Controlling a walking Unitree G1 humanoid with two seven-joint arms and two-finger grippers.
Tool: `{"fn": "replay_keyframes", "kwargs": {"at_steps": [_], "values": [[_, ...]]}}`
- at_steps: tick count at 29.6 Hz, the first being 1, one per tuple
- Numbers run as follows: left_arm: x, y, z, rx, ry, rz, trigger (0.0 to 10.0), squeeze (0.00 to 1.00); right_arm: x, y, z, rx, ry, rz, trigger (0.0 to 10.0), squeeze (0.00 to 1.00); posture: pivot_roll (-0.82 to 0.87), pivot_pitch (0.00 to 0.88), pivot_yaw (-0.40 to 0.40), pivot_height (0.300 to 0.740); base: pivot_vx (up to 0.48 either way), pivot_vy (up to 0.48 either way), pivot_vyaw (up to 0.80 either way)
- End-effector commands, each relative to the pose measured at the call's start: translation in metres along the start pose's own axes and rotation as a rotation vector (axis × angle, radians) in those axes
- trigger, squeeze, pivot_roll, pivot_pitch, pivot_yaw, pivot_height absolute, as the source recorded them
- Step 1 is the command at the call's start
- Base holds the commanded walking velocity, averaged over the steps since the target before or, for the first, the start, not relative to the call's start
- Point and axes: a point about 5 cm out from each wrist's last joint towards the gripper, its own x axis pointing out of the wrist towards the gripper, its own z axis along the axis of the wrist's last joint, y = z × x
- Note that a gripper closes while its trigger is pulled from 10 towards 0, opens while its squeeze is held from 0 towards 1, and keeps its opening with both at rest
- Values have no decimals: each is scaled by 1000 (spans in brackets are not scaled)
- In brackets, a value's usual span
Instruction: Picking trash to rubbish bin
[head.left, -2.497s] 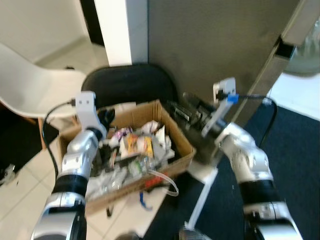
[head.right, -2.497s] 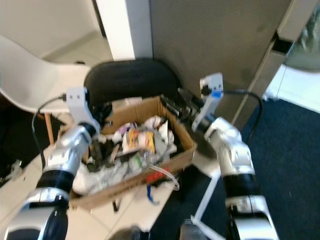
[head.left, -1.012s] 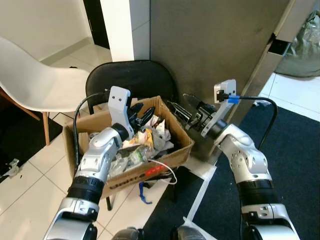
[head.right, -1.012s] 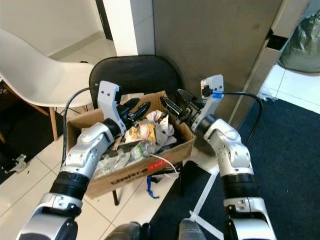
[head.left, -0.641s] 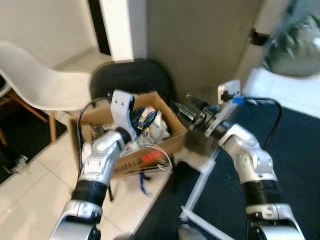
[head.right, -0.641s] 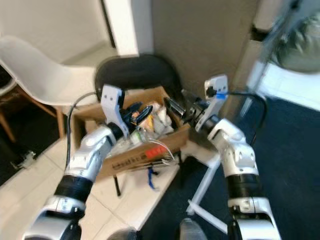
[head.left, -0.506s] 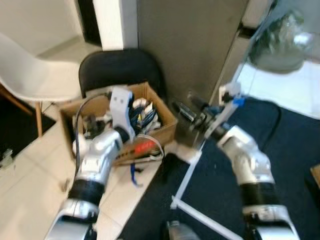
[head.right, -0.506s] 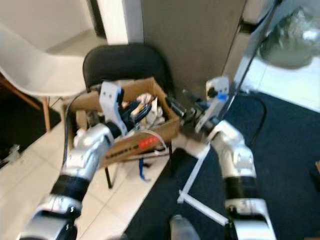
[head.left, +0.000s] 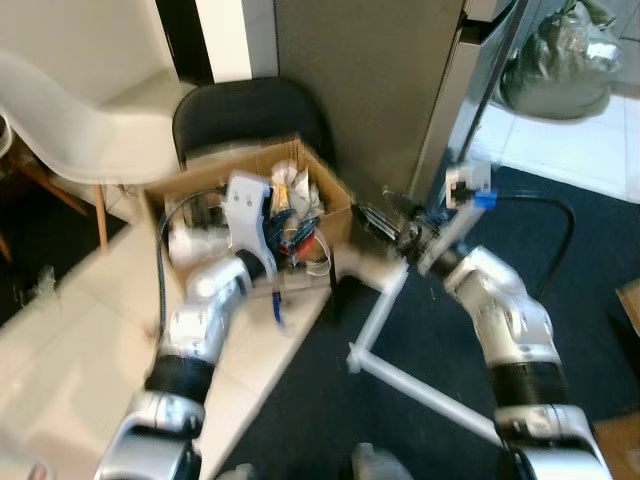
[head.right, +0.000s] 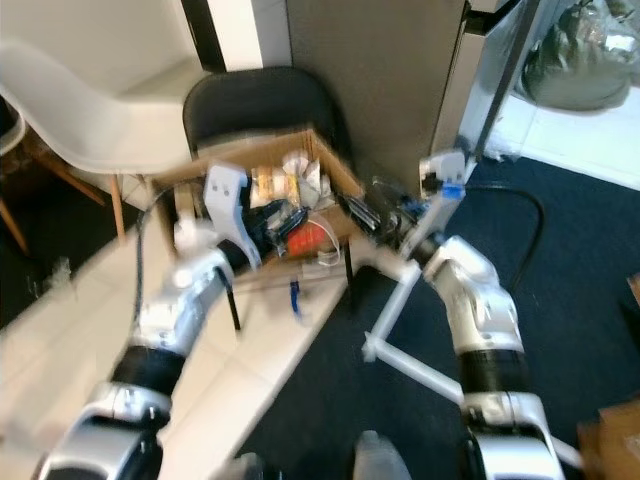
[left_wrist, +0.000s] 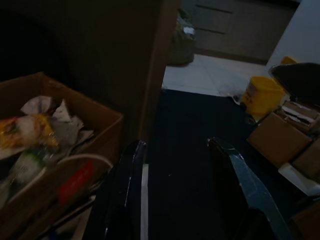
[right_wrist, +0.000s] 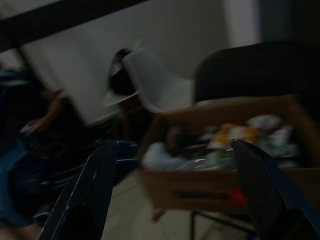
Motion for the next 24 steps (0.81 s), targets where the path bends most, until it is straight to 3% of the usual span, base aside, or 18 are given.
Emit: {"fn": "replay_keyframes", "kwargs": {"at_steps": [1,24], "values": [[-3,2,-3,-9,8,13,10000,0,1,1,0,4,3,10,10000,0,-80,0,24,740,0,0,0],[-3,3,-2,-15,-6,16,10000,0,1,1,0,4,4,9,10000,0,-81,0,24,740,0,0,0]]}}
